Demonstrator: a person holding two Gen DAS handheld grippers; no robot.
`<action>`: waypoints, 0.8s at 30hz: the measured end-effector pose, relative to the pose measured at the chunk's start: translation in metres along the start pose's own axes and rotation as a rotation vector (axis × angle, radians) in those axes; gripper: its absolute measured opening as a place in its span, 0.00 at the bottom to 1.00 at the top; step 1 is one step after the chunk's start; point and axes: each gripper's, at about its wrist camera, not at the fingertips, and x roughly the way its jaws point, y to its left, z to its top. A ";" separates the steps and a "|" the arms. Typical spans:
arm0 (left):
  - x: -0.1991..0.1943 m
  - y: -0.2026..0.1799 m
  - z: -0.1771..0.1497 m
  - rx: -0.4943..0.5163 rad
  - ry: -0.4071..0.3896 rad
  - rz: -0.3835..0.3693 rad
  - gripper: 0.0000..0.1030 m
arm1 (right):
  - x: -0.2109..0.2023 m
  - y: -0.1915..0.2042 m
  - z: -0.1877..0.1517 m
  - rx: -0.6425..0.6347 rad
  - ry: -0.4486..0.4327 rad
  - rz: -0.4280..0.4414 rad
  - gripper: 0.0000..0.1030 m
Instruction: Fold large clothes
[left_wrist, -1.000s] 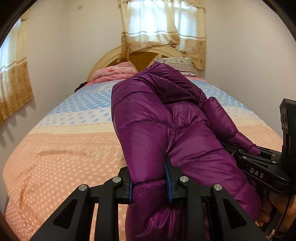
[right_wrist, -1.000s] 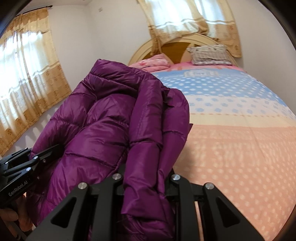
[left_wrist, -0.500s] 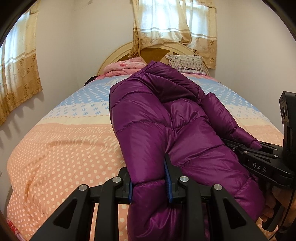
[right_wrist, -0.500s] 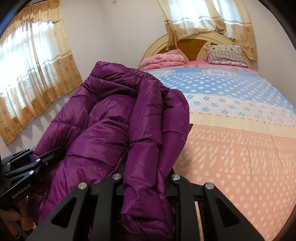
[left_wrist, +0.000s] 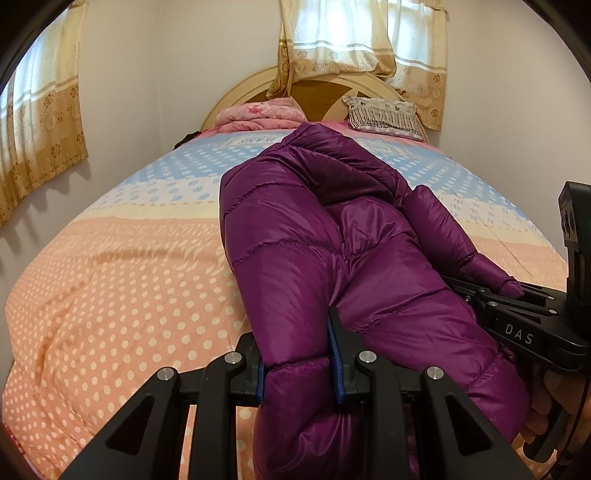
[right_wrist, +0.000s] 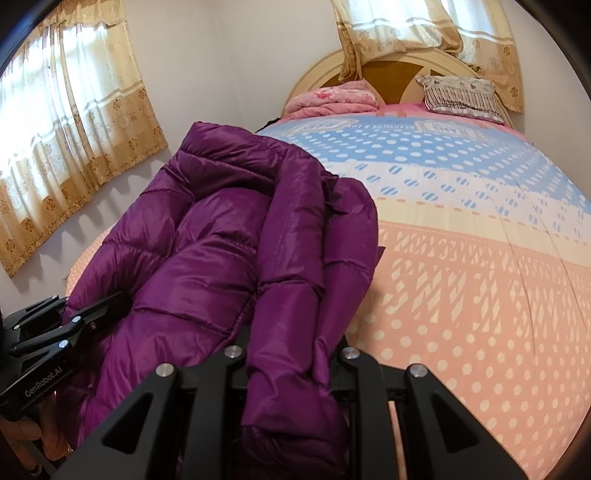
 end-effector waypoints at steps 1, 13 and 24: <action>0.002 0.000 -0.002 0.000 0.006 -0.003 0.26 | 0.001 0.000 -0.001 0.002 0.005 -0.002 0.21; 0.013 0.005 -0.004 -0.002 0.023 -0.012 0.27 | 0.007 0.003 -0.007 0.023 0.028 -0.010 0.21; 0.027 0.011 -0.013 0.005 0.050 -0.010 0.45 | 0.013 0.002 -0.011 0.042 0.049 -0.019 0.22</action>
